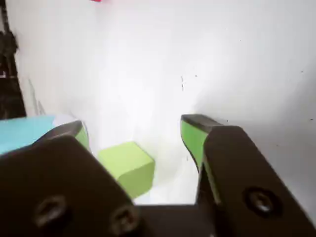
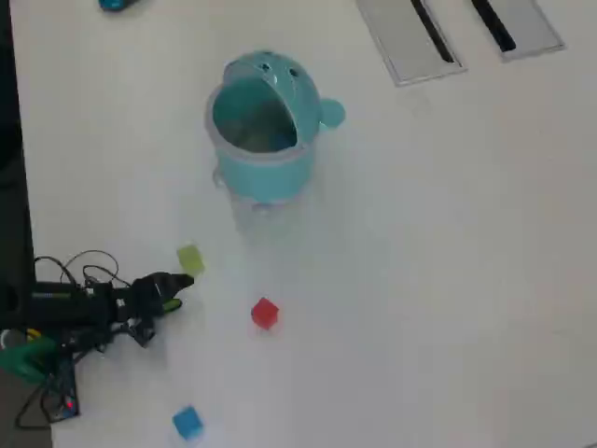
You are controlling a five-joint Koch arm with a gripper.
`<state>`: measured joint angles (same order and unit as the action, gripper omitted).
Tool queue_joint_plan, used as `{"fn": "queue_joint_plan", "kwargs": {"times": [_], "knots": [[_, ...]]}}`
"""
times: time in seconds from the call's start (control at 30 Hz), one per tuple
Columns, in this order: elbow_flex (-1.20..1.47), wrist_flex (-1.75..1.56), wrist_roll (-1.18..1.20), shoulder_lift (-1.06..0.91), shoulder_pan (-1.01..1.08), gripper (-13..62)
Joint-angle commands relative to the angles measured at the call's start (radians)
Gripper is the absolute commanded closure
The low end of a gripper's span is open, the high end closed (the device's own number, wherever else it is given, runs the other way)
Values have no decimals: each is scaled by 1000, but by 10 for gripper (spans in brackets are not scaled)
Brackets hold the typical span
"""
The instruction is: Grasp RGB lego blocks and put them in the bin one by one.
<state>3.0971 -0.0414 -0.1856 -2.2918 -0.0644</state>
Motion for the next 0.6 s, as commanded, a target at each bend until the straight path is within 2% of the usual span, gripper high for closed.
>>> {"fn": "queue_joint_plan", "kwargs": {"times": [0.0,0.57], "knots": [[72,71,-6,-67,3,155],[72,61,-6,-66,5,155]]}}
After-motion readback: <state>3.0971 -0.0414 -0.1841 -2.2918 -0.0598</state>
